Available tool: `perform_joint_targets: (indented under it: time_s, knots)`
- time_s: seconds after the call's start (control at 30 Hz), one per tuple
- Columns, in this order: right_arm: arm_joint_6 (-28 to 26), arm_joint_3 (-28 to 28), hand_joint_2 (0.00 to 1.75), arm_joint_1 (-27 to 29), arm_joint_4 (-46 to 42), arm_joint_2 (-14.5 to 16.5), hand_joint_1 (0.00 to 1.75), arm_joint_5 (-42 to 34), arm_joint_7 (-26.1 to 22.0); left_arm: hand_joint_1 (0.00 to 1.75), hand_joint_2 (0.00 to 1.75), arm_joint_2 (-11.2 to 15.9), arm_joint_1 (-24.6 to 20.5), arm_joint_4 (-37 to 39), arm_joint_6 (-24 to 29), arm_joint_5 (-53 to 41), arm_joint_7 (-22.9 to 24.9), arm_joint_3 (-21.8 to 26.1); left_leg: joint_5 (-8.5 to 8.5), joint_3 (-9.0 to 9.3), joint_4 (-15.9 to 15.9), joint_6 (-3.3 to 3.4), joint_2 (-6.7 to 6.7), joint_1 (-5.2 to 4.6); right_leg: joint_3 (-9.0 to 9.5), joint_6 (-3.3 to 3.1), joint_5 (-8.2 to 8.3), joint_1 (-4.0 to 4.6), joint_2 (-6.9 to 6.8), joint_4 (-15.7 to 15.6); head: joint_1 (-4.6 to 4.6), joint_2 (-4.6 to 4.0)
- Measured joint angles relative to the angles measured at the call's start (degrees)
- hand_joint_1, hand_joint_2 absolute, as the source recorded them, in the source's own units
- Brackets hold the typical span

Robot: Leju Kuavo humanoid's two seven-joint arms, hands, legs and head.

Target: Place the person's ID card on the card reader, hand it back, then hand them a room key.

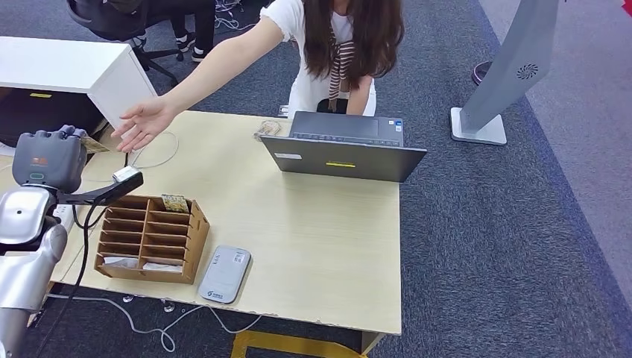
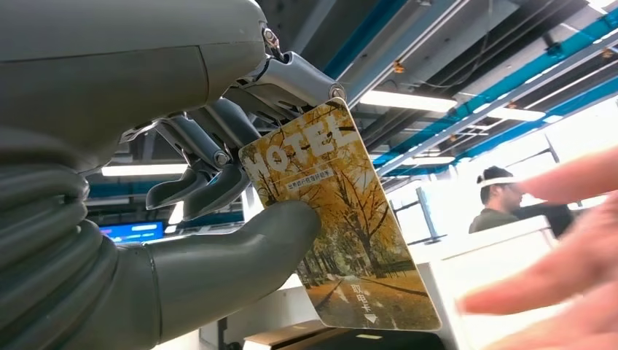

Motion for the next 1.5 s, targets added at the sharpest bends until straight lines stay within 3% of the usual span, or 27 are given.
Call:
perform_joint_targets:
  time_s: [0.73,1.5]
  knots:
    - [0.16,0.47,1.75,-0.06,0.0,-0.08,0.0,0.21,-0.1,1.75,1.75,-3.35,-3.19,2.77,0.0,-1.34,0.09,-3.36,-0.04,0.0,0.01,0.04,0.32,0.0,-0.07,0.01,0.01,0.0,0.34,0.0,0.0,-0.01]
    - [0.17,0.56,1.75,-0.1,0.0,-0.08,0.0,0.39,-0.17,1.75,1.75,-4.68,-4.74,3.78,0.0,-3.02,0.27,-4.96,-0.09,-0.01,0.02,0.06,0.28,0.0,-0.08,0.01,0.01,0.0,0.29,0.0,0.0,0.0]
